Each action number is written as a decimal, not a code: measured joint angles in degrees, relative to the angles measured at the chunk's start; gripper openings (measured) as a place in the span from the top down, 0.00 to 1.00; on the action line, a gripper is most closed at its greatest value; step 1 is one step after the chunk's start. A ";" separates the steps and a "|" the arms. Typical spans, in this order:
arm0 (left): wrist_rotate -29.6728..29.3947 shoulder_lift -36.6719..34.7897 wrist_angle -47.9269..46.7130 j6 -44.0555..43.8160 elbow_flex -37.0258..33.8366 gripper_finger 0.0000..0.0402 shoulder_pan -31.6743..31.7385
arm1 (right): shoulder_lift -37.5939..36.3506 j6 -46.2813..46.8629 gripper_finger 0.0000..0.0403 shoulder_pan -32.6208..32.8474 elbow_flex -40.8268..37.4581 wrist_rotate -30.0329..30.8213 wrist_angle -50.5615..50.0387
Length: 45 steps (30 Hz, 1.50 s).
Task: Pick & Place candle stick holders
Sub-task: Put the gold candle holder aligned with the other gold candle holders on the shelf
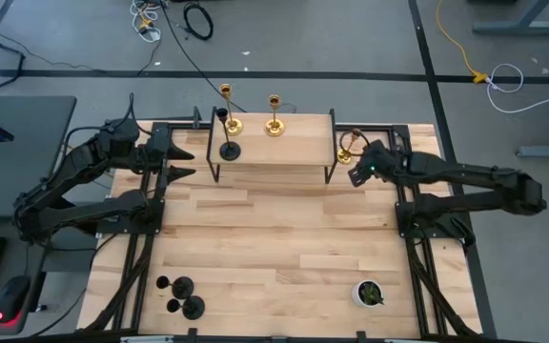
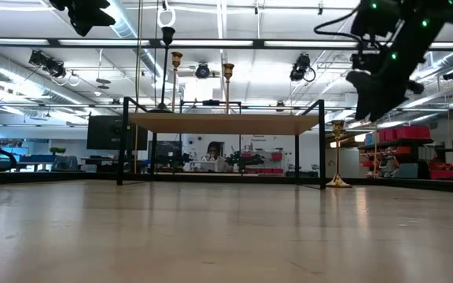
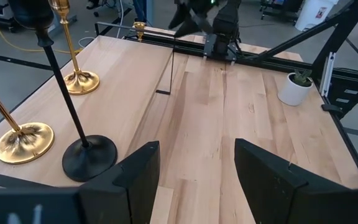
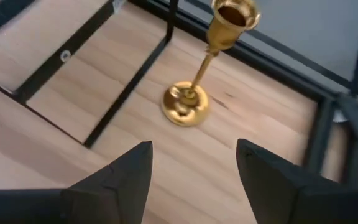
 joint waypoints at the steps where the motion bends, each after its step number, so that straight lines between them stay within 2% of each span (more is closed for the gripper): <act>1: 0.00 0.00 0.00 0.00 0.00 0.48 0.00 | -0.61 0.14 0.42 0.00 -2.06 0.00 2.59; 4: 0.00 -0.01 0.01 0.01 0.00 0.48 0.00 | -1.60 -0.21 0.42 0.00 -7.65 0.54 10.93; 8: 0.00 0.00 0.02 0.04 0.00 0.48 -0.02 | -1.61 -0.90 0.42 -0.03 -12.90 4.70 19.90; 11: 0.00 -0.01 0.02 0.15 0.00 0.48 -0.01 | -1.61 -1.19 0.42 -0.03 -15.41 8.13 25.11; 18: 0.00 0.00 0.02 0.62 0.00 0.48 0.00 | -1.40 -3.08 0.42 -0.15 -19.54 10.09 38.29; 30: 0.00 -0.02 0.04 1.05 0.00 0.48 -0.02 | -1.39 -4.28 0.42 -2.31 -22.83 10.21 48.85; 36: -0.01 0.00 0.07 1.07 0.00 0.48 -0.02 | -1.14 -6.15 0.42 -3.57 -22.85 7.89 52.57; 45: 0.00 0.00 0.07 1.09 0.00 0.48 0.00 | 4.43 -7.23 0.42 -6.13 -22.87 5.77 58.38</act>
